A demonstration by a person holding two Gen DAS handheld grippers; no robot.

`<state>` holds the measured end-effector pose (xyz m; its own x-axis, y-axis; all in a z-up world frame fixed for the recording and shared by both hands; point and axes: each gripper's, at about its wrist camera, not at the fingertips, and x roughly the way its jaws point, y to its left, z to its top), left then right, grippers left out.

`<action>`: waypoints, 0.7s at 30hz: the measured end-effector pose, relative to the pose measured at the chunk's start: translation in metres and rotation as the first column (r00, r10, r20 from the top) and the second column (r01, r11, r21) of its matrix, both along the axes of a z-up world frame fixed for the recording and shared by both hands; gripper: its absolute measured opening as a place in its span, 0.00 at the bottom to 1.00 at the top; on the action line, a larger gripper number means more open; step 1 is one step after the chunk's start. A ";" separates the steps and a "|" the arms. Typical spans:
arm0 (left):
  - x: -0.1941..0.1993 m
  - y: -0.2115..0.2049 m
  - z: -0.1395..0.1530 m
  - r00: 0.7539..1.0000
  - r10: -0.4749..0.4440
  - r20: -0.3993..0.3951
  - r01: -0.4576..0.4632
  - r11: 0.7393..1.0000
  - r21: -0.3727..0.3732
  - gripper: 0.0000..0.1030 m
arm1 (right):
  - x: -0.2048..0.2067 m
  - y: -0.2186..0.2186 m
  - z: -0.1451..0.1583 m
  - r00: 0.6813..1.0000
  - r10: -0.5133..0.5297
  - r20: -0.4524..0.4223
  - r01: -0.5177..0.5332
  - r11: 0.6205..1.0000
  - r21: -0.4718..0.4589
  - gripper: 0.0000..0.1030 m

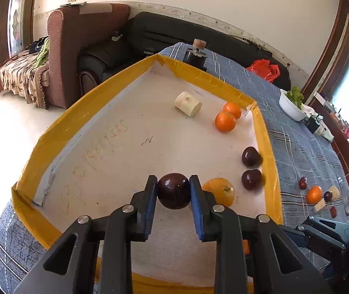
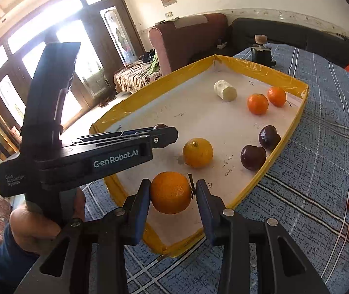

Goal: Organize fruits
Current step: 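Carry the plum and mandarin into the tray and open both grippers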

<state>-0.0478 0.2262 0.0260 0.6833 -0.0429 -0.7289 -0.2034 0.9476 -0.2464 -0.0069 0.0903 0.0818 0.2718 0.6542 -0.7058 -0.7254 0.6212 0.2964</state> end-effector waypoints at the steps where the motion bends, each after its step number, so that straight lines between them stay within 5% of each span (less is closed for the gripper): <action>1: 0.000 -0.001 0.000 1.000 -0.001 0.000 0.001 1.000 0.005 0.25 | 0.000 0.002 -0.001 1.000 0.001 0.012 -0.001 1.000 -0.007 0.41; 21: 0.009 -0.008 -0.006 0.999 0.005 -0.040 -0.003 0.998 0.060 0.25 | -0.015 0.013 -0.004 0.989 0.059 0.139 -0.045 0.994 -0.100 0.42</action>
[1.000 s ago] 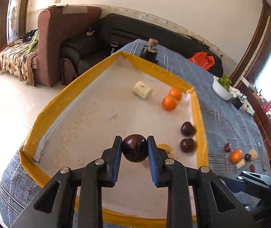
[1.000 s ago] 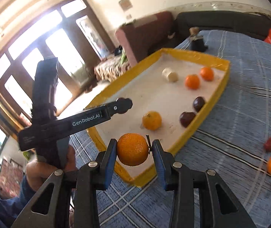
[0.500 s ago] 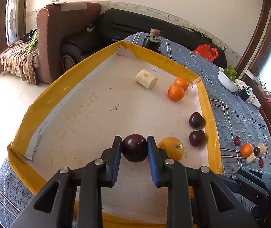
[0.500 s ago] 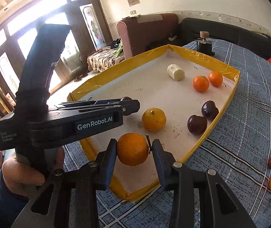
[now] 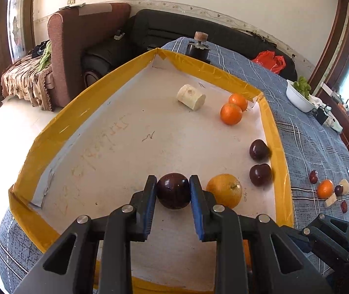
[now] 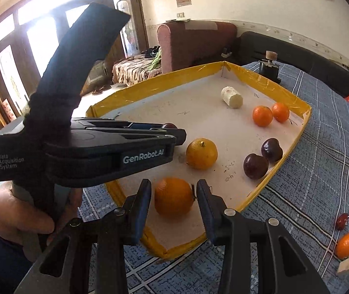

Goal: Organize fruits
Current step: 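Carry the plum and mandarin into the tray and open both grippers, then withdraw both open grippers from the tray toward the remaining fruit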

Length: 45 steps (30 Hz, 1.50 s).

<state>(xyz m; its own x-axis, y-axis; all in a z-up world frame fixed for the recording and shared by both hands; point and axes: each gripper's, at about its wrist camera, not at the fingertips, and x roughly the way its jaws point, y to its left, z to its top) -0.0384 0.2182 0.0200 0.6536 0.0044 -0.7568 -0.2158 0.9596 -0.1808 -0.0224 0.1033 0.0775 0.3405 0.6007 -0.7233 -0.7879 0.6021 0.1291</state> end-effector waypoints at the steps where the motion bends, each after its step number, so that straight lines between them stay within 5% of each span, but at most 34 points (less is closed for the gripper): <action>1: 0.000 -0.001 0.000 1.000 0.000 -0.002 0.000 1.000 0.003 0.25 | -0.001 0.001 0.000 1.000 0.001 0.007 -0.001 1.000 -0.007 0.42; 8: 0.000 -0.001 -0.001 1.000 -0.003 -0.005 0.003 1.000 0.004 0.27 | -0.001 0.000 -0.001 1.000 0.002 0.003 -0.002 1.000 0.000 0.43; 12: 0.000 -0.003 0.000 1.000 -0.003 0.002 0.003 1.000 0.012 0.42 | -0.002 -0.002 0.002 1.000 0.003 -0.006 -0.003 1.000 0.010 0.44; 30: -0.008 0.003 0.009 0.998 0.016 0.054 -0.016 1.000 0.001 0.62 | -0.010 -0.049 0.036 0.999 -0.036 0.016 0.034 0.993 0.115 0.44; 40: -0.022 0.002 0.035 0.994 0.018 0.104 -0.014 0.999 -0.044 0.62 | 0.021 -0.145 0.055 0.973 -0.230 0.016 0.222 0.955 0.198 0.44; 45: -0.024 -0.026 0.052 0.990 -0.036 0.134 0.043 0.998 -0.047 0.62 | 0.052 -0.214 0.042 0.911 -0.403 -0.093 0.413 0.872 0.262 0.44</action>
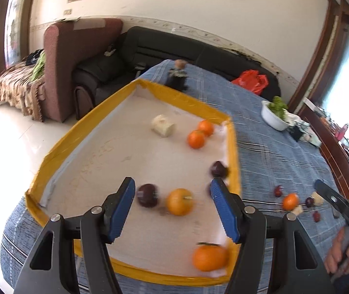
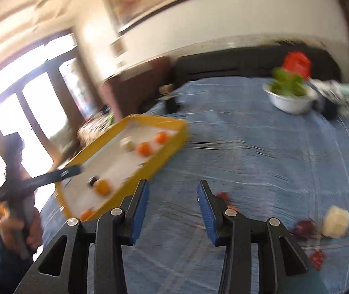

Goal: Organize fruits
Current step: 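Withdraw both open grippers from the tray toward the remaining fruit, then grasp a mandarin with the left gripper while the right gripper grasps a white yam chunk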

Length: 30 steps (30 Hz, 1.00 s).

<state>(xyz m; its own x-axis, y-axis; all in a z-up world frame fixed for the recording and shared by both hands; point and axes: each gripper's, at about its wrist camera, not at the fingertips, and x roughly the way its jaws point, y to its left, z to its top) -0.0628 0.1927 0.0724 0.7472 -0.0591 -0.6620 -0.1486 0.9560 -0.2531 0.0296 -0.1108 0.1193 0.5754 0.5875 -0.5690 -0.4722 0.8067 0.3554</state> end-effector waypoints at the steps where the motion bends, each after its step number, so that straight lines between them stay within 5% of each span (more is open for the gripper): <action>1: 0.000 -0.008 0.003 1.000 -0.016 0.007 0.016 1.000 0.008 0.62 | 0.003 -0.009 -0.004 1.000 -0.023 -0.019 0.023 1.000 0.014 0.43; 7: 0.007 -0.057 0.013 0.991 -0.131 0.011 0.131 0.991 0.003 0.62 | 0.018 -0.036 -0.025 0.990 -0.075 -0.124 0.075 0.997 -0.002 0.43; 14: 0.023 -0.103 0.004 0.972 -0.235 -0.032 0.236 0.972 0.020 0.62 | 0.017 -0.026 -0.042 0.975 0.028 -0.220 -0.048 0.995 -0.085 0.46; 18: 0.028 -0.120 -0.002 0.960 -0.274 -0.055 0.275 0.961 0.003 0.62 | 0.013 -0.018 -0.046 0.978 0.031 -0.206 -0.065 0.985 -0.161 0.47; 24: 0.034 -0.142 -0.007 0.944 -0.320 -0.076 0.322 0.947 0.014 0.62 | 0.013 -0.017 -0.053 0.975 0.016 -0.220 -0.064 0.975 -0.211 0.33; 30: 0.042 -0.167 -0.016 0.920 -0.377 -0.110 0.379 0.925 -0.002 0.62 | 0.015 -0.019 -0.055 0.977 0.000 -0.214 -0.044 0.979 -0.200 0.32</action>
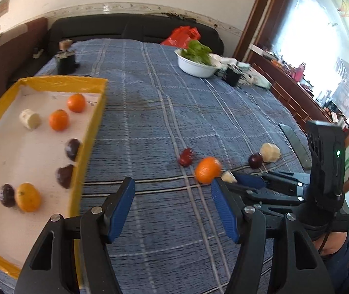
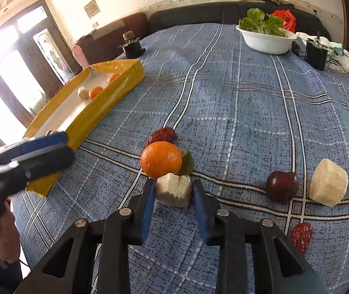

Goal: Organize fruits
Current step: 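Grasp a mandarin with the left gripper while the right gripper grasps a white yam chunk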

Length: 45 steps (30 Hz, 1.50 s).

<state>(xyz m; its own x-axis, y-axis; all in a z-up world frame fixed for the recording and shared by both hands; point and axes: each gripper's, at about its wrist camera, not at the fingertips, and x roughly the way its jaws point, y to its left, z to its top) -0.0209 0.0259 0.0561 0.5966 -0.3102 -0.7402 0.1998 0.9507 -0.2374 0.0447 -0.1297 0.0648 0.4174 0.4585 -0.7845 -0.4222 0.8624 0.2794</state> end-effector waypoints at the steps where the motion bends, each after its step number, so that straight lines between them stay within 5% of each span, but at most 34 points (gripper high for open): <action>1: 0.002 -0.006 -0.002 1.000 -0.015 -0.007 0.015 1.000 -0.004 0.62 | 0.000 -0.003 0.002 1.000 -0.018 0.010 0.018 1.000 0.003 0.32; 10: 0.026 -0.047 -0.022 0.997 -0.064 -0.039 0.065 0.997 0.034 0.55 | 0.009 -0.054 0.021 0.966 -0.252 0.052 0.242 0.960 0.142 0.31; 12: 0.031 -0.054 -0.028 0.997 -0.061 -0.047 0.063 0.997 0.047 0.45 | 0.010 -0.053 0.023 0.965 -0.257 0.053 0.246 0.957 0.152 0.31; 21: 0.048 -0.069 -0.041 0.998 -0.062 -0.032 0.065 0.994 0.090 0.32 | 0.010 -0.052 0.020 0.964 -0.260 0.048 0.251 0.956 0.153 0.31; 45: 0.038 -0.054 -0.037 0.998 -0.061 0.025 0.060 0.998 0.013 0.31 | 0.016 -0.048 0.008 0.964 -0.264 0.021 0.260 0.959 0.111 0.31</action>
<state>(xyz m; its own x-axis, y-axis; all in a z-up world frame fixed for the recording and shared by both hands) 0.0172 -0.0285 0.0193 0.5959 -0.3375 -0.7287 0.2628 0.9394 -0.2202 0.0603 -0.1773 0.0731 0.5609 0.4097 -0.7194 -0.1969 0.9101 0.3647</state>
